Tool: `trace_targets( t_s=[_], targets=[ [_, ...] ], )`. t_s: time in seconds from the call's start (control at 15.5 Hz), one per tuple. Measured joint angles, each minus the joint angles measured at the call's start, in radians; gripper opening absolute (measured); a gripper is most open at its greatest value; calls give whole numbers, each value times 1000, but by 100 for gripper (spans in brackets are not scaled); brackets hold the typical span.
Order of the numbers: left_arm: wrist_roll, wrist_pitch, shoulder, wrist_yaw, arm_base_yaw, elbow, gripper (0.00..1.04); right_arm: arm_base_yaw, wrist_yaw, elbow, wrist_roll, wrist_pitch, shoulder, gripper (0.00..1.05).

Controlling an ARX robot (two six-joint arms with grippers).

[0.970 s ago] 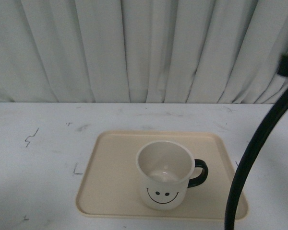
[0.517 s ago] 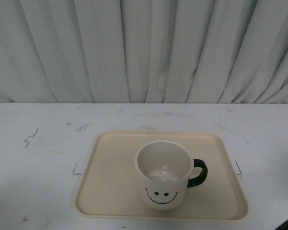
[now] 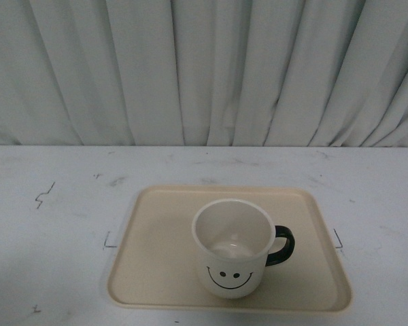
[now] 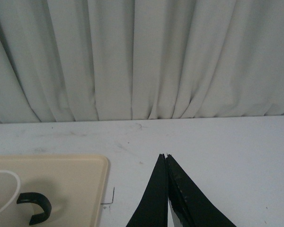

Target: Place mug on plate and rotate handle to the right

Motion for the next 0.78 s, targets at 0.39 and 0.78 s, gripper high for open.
trace_targets(
  t_s=[0.39, 0.78],
  targets=[
    [0, 0, 0, 0, 0, 0, 98, 0, 0, -9, 0, -248, -282, 2],
    [0, 0, 0, 0, 0, 0, 98, 0, 0, -9, 0, -431, -472, 2]
  ],
)
